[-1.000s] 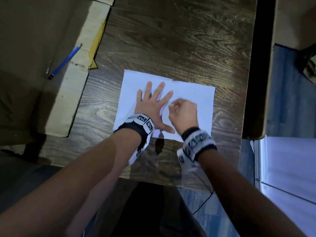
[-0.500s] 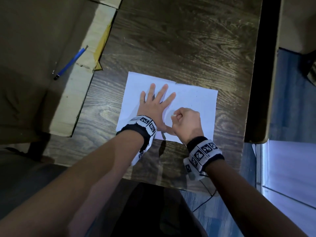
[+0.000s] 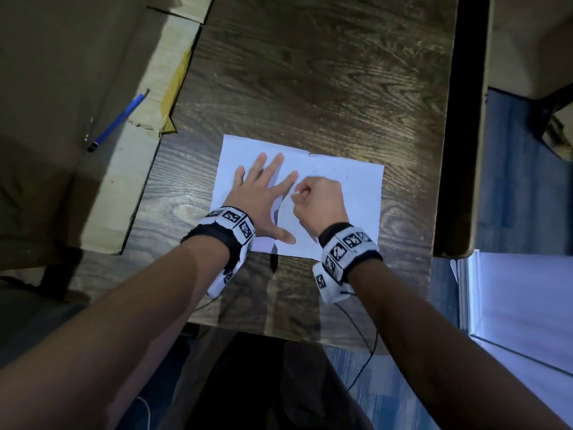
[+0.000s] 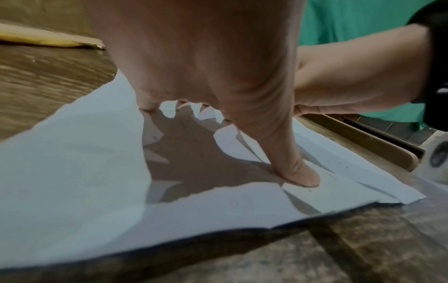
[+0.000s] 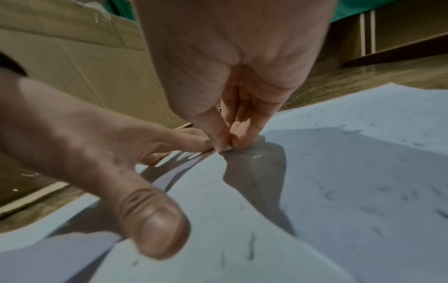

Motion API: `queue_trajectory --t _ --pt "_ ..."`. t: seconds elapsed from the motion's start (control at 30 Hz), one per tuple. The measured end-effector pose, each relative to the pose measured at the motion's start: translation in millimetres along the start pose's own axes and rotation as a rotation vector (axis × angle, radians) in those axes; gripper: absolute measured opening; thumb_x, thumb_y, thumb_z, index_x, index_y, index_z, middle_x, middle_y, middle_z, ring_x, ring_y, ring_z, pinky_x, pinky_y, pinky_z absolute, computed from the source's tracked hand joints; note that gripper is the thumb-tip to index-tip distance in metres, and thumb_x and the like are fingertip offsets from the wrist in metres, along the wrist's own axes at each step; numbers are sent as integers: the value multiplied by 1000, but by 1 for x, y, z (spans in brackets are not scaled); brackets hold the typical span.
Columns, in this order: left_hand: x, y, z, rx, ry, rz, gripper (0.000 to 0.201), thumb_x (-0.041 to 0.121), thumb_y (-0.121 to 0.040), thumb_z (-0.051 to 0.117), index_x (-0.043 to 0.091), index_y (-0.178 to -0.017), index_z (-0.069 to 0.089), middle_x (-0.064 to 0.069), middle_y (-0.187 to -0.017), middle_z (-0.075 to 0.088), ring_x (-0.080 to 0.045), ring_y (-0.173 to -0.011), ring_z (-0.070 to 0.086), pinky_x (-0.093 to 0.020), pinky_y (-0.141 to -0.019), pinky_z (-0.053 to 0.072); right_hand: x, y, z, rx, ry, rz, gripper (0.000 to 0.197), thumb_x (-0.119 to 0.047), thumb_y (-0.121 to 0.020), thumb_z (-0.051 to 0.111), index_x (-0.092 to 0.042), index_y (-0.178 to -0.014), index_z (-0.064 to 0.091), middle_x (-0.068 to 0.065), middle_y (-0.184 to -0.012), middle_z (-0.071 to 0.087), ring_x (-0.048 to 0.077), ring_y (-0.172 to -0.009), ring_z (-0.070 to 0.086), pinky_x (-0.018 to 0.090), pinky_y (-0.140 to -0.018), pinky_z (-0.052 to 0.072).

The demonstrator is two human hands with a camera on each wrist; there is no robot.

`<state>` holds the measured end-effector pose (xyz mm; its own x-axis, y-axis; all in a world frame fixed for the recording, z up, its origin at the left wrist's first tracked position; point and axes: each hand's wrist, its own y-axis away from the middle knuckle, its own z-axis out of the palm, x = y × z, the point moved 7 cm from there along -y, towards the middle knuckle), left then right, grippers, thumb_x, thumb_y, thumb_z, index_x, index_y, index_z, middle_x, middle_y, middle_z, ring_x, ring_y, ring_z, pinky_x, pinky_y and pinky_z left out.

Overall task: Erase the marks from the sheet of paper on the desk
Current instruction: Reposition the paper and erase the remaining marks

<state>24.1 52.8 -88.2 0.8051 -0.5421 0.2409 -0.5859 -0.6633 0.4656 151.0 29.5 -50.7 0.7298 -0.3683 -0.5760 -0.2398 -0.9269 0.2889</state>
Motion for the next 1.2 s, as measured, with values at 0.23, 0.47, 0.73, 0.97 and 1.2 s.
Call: queue_trajectory --t 0.23,0.47,0.73,0.97,1.2 --pt "0 -1 2 3 -29 -24 139 97 -49 56 39 -156 -12 0 -161 -32 -34 -147 -28 -64 -118 -1 12 36 9 46 18 -3 8 -15 -87 59 -11 -83 65 2 -80 65 20 -72 61 36 -68 55" --pt "2 1 1 -19 -29 -21 140 97 -50 57 38 -156 -14 0 -161 -31 -35 -147 -28 -64 -117 -1 5 1 -1 126 -22 44 8 -16 -86 59 -13 -82 65 2 -74 65 20 -68 62 35 -65 57" --pt "3 1 1 -27 -47 -27 139 96 -51 57 38 -155 -15 0 -161 -32 -34 -147 -27 -64 -118 1 5 22 4 58 3 10 9 -14 -87 59 -9 -83 66 2 -74 64 19 -68 61 31 -64 53" --pt "2 2 -1 -32 -52 -33 138 96 -52 57 38 -155 -15 0 -161 -32 -34 -148 -27 -64 -118 1 12 46 11 55 -48 50 12 -15 -88 60 -8 -92 69 5 -83 68 20 -75 64 32 -71 56" --pt "3 3 -1 -35 -23 -17 139 95 -52 59 39 -155 -15 0 -160 -33 -34 -147 -28 -64 -118 -1 9 14 2 130 -37 63 9 -14 -88 60 -10 -87 68 3 -78 67 20 -72 63 29 -66 53"
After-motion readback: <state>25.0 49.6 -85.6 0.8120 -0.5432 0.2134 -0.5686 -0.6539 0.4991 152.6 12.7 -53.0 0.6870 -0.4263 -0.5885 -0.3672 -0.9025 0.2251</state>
